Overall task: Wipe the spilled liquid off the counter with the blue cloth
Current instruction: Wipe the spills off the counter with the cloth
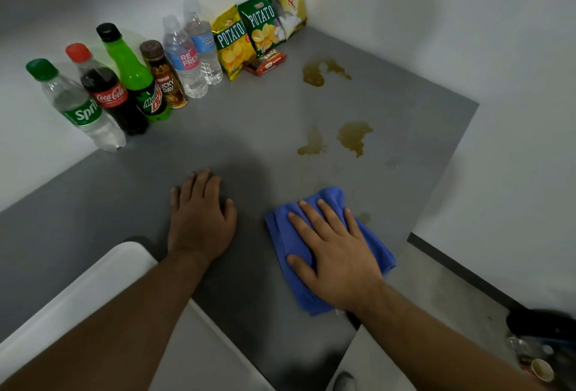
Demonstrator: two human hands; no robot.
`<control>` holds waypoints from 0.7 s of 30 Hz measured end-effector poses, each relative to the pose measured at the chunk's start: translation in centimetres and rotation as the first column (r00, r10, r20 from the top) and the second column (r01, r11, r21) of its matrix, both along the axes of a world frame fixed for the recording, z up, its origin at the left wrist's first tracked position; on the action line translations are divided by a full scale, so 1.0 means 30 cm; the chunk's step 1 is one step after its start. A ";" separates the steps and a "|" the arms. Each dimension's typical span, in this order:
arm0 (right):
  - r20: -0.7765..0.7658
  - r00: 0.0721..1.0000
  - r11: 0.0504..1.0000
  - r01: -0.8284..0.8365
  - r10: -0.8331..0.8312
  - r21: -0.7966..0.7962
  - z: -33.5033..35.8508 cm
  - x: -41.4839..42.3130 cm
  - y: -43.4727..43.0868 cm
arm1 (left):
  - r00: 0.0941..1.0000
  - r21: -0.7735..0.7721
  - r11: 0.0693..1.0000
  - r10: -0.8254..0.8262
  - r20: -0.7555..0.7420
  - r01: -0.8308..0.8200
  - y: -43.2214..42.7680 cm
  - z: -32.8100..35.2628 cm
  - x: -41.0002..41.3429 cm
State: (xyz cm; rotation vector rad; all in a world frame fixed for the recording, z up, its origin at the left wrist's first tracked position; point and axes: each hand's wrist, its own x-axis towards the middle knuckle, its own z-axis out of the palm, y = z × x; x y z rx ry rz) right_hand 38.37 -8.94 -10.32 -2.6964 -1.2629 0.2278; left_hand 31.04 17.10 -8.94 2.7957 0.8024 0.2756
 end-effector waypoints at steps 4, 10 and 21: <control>-0.005 0.998 0.997 0.070 -0.070 -0.032 0.013 0.082 0.014 | 1.000 0.007 1.000 -0.002 -0.028 0.002 -0.013 0.011 -0.002; -0.013 0.997 0.997 0.070 -0.071 -0.038 0.035 0.118 0.119 | 0.999 0.074 0.997 -0.024 -0.023 0.026 -0.046 0.023 -0.001; 0.013 0.999 0.999 0.051 -0.051 0.006 0.013 0.152 -0.191 | 0.999 -0.064 0.997 -0.045 -0.002 0.044 -0.229 0.005 0.096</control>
